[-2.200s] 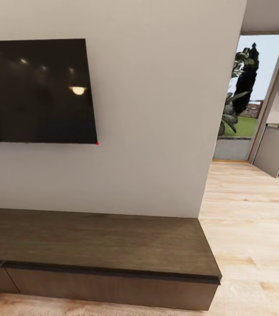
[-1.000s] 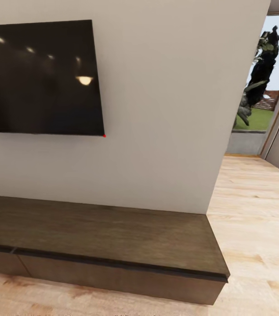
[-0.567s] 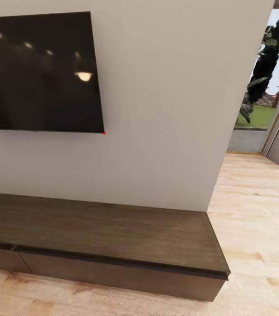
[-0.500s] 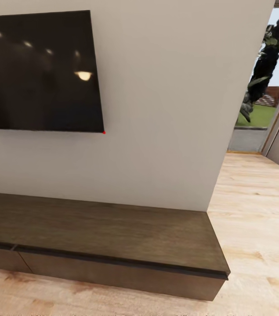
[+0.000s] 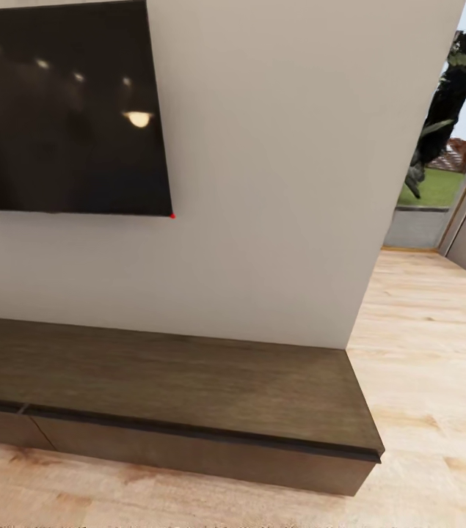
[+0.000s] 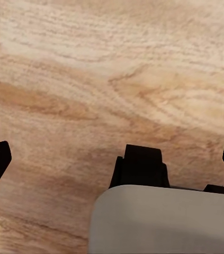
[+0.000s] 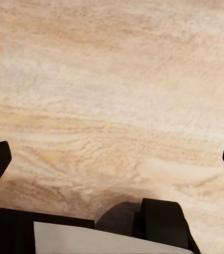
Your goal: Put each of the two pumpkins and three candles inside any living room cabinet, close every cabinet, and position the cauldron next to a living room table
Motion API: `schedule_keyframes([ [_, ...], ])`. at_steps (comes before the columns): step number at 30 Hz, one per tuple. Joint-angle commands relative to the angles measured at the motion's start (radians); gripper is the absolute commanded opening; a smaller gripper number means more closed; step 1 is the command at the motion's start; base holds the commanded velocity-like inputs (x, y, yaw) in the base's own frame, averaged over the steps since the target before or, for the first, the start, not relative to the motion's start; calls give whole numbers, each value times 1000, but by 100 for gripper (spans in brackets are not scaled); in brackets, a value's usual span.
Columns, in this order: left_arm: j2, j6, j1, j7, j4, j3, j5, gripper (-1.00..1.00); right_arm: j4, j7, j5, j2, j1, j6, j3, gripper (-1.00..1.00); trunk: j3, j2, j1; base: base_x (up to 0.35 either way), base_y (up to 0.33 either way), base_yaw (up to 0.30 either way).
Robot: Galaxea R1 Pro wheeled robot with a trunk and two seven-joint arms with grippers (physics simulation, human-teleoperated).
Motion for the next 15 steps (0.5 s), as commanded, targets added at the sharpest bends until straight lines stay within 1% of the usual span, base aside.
schedule_keyframes([
  [1, 0, 0, 0, 0, 0, 0, 0, 100, 1, -1, 0, 0, 0, 0, 0, 100, -2, 0, 0, 0, 0, 0],
  [15, 0, 0, 0, 0, 0, 0, 0, 100, 1, 0, -1, 0, 0, 0, 0, 100, -24, 0, 0, 0, 0, 0],
])
